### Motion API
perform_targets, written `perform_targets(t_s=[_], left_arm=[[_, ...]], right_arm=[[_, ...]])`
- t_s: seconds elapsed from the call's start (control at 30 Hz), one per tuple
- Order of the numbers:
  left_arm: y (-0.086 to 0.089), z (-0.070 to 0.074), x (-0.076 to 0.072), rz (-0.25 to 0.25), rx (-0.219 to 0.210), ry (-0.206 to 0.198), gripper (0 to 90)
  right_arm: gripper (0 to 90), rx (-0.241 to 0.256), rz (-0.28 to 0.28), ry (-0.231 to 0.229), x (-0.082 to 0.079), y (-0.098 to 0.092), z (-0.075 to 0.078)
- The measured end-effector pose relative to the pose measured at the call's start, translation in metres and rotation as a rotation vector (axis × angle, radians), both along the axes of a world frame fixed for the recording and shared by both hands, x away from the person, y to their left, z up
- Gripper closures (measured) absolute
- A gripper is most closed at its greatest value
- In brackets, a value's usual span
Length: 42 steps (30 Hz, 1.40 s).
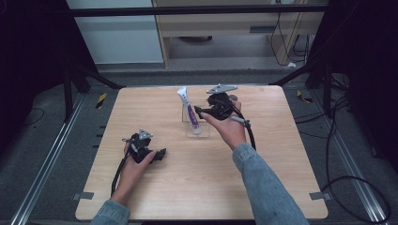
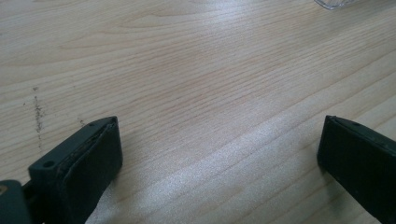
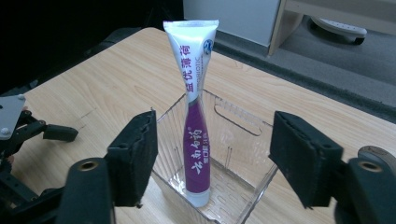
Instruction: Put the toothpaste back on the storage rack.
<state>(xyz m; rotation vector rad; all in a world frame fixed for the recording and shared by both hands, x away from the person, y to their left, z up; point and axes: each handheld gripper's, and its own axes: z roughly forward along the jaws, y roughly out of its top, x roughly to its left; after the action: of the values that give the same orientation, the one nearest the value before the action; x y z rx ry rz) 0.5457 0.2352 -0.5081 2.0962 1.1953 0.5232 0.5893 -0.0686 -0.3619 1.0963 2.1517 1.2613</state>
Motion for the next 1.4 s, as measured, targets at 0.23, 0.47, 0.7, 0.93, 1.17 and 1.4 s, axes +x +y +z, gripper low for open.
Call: perform_targets(t_s=[0.23,0.47,0.7,0.93,1.17,1.4], left_arm=[[0.000,0.000,0.000,0.000,0.000,0.000,0.0],[0.000,0.000,0.000,0.000,0.000,0.000,0.0],[0.000,0.000,0.000,0.001,0.000,-0.001,0.0],[0.000,0.000,0.000,0.000,0.001,0.001,0.0],[0.000,0.000,0.000,0.001,0.003,0.001,0.0],[0.000,0.000,0.000,0.002,-0.002,0.000,0.0]], right_arm=[[20.6,-0.019,0.001,0.004,-0.003,-0.007,-0.004],[14.7,-0.042,0.008,-0.002,-0.006,-0.015,-0.004],[11.0,-0.034,-0.019,-0.021,-0.008,-0.034,0.002],[10.3,-0.033,-0.038,-0.024,-0.012,-0.048,0.000],[13.4,-0.040,-0.088,-0.031,-0.014,-0.071,-0.001],[13.9,-0.057,-0.119,-0.029,-0.017,-0.095,-0.009]])
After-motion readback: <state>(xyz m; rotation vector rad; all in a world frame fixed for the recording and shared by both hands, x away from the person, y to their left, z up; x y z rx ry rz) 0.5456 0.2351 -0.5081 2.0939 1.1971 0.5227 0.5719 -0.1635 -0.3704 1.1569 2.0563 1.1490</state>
